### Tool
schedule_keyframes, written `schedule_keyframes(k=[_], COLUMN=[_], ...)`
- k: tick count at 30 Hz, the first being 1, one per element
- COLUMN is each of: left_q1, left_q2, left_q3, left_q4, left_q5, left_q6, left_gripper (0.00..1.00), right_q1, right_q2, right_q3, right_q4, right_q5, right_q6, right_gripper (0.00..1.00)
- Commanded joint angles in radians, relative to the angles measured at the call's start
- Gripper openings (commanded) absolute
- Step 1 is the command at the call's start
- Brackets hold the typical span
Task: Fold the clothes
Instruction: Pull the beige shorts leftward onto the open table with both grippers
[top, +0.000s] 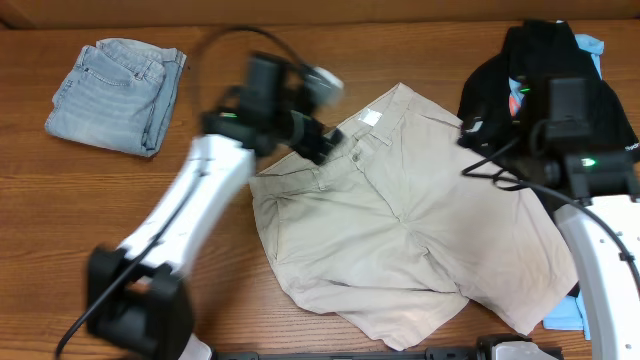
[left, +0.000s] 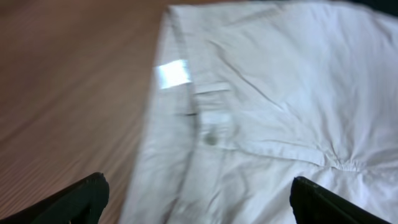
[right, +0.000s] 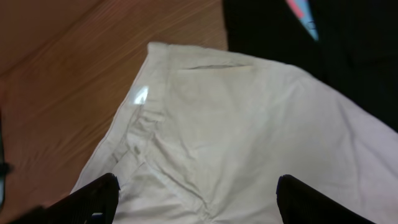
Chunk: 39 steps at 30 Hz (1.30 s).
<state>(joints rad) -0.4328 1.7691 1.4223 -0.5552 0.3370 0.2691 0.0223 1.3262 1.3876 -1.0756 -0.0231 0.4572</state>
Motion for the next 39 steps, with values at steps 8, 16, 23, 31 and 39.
schedule_keyframes(k=[8, 16, 23, 31, 39], left_q1=[-0.210, -0.191, -0.126, 0.106, 0.366], left_q2=[0.247, 0.354, 0.433, 0.436, 0.436], left_q3=[0.015, 0.015, 0.015, 0.016, 0.016], left_q4=[0.145, 0.206, 0.192, 0.080, -0.061], left_q5=[-0.246, -0.399, -0.553, -0.549, -0.406], left_q6=[0.056, -0.023, -0.151, -0.427, -0.464], left_gripper=[0.97, 0.96, 0.96, 1.00, 1.00], right_q1=[-0.085, -0.085, -0.085, -0.083, -0.080], right_q2=[-0.004, -0.001, 0.005, 0.032, 0.111], right_q3=[0.014, 0.006, -0.021, -0.106, -0.197], right_q4=[-0.011, -0.016, -0.019, 0.031, 0.161], right_q5=[-0.047, -0.051, -0.050, -0.058, -0.167], right_q6=[-0.066, -0.065, -0.065, -0.065, -0.089], right_gripper=[0.85, 0.86, 0.86, 0.86, 0.86])
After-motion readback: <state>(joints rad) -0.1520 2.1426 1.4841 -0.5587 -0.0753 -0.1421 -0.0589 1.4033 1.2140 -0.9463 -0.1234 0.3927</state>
